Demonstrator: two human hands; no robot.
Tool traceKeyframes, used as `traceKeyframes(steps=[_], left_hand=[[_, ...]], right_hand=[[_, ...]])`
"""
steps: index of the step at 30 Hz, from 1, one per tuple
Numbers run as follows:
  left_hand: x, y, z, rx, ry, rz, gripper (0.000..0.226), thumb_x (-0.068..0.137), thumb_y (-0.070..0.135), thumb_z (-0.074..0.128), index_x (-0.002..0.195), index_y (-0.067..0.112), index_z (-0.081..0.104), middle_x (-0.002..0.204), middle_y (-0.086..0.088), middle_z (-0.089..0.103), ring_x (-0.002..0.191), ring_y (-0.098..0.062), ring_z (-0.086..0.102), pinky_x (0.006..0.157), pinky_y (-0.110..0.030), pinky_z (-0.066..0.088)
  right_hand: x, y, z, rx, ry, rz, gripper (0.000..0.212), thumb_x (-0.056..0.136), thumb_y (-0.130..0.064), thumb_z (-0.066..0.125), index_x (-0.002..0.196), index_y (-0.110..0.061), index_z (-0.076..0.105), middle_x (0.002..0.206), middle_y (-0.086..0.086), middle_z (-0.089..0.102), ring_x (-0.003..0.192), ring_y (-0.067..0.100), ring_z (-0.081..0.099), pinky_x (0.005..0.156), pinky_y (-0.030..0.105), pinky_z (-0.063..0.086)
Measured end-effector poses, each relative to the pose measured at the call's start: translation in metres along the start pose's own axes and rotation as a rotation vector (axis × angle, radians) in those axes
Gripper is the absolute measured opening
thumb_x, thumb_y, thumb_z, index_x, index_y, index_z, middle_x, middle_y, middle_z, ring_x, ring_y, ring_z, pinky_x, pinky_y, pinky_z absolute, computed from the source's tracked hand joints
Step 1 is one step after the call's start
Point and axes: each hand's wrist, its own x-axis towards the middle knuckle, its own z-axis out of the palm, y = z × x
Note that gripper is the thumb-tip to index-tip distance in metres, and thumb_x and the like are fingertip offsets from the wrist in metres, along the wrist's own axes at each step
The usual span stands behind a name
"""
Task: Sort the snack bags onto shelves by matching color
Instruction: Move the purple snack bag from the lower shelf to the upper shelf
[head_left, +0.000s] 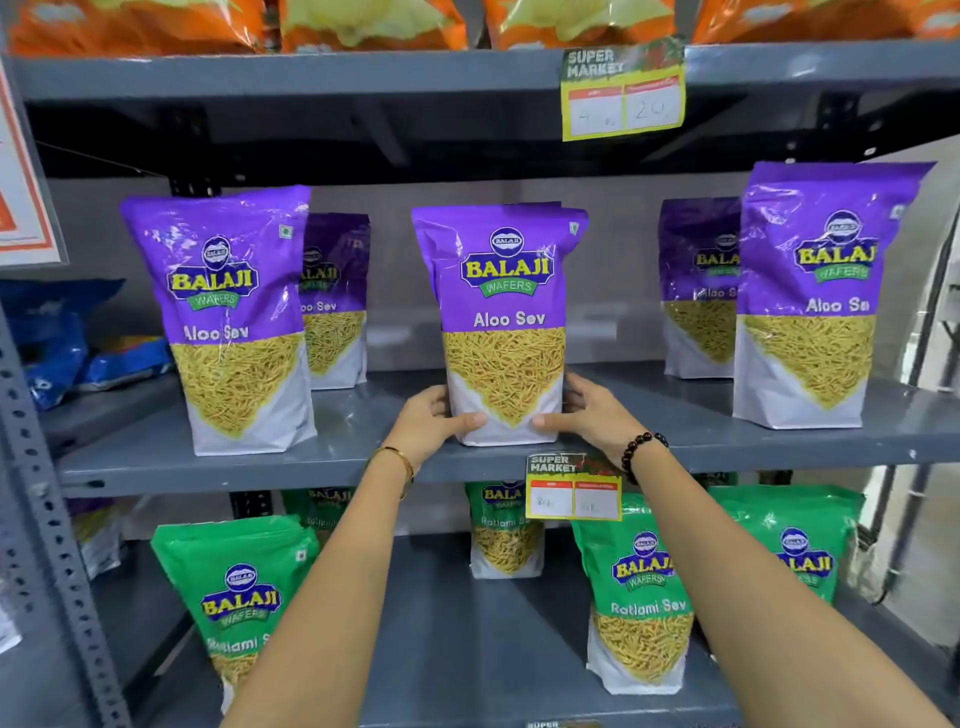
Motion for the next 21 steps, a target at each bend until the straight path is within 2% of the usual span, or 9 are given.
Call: traceKeyframes(steps=[4,9,14,21], left_hand=[[-0.003,0.003,0.006,0.017,-0.033,0.022,0.04,0.075,0.015,0.071,0.111,0.015,0.055,0.117,-0.008,0.062,0.11,-0.022,0.058,0.097,-0.034,0.046],[-0.003,0.002,0.01,0.03,-0.045,0.039,0.038,0.078,0.016,0.068,0.112,0.018,0.052,0.122,-0.007,0.059,0.114,-0.021,0.055,0.101,-0.034,0.043],[-0.005,0.003,0.011,-0.005,-0.066,0.039,0.042,0.077,0.012,0.069,0.114,0.02,0.05,0.118,-0.004,0.059,0.112,-0.02,0.055,0.101,-0.035,0.043],[-0.007,0.005,0.012,0.002,-0.077,0.033,0.039,0.079,0.01,0.066,0.113,0.021,0.05,0.116,-0.001,0.058,0.11,-0.018,0.055,0.099,-0.032,0.042]], right_hand=[[-0.002,-0.001,-0.001,0.05,0.017,0.041,0.05,0.071,0.002,0.071,0.117,-0.008,0.057,0.117,0.016,0.064,0.103,0.024,0.062,0.092,0.033,0.05],[-0.004,-0.002,-0.002,0.084,0.037,0.051,0.051,0.069,0.003,0.072,0.116,-0.008,0.057,0.114,0.014,0.065,0.103,0.025,0.062,0.089,0.029,0.051],[-0.006,-0.003,-0.001,0.079,0.051,0.057,0.048,0.066,0.005,0.074,0.108,-0.013,0.058,0.105,0.007,0.066,0.092,0.016,0.064,0.083,0.024,0.051],[-0.007,-0.002,0.001,0.046,0.118,0.087,0.054,0.062,0.002,0.077,0.111,-0.006,0.057,0.111,0.016,0.066,0.101,0.028,0.063,0.092,0.037,0.049]])
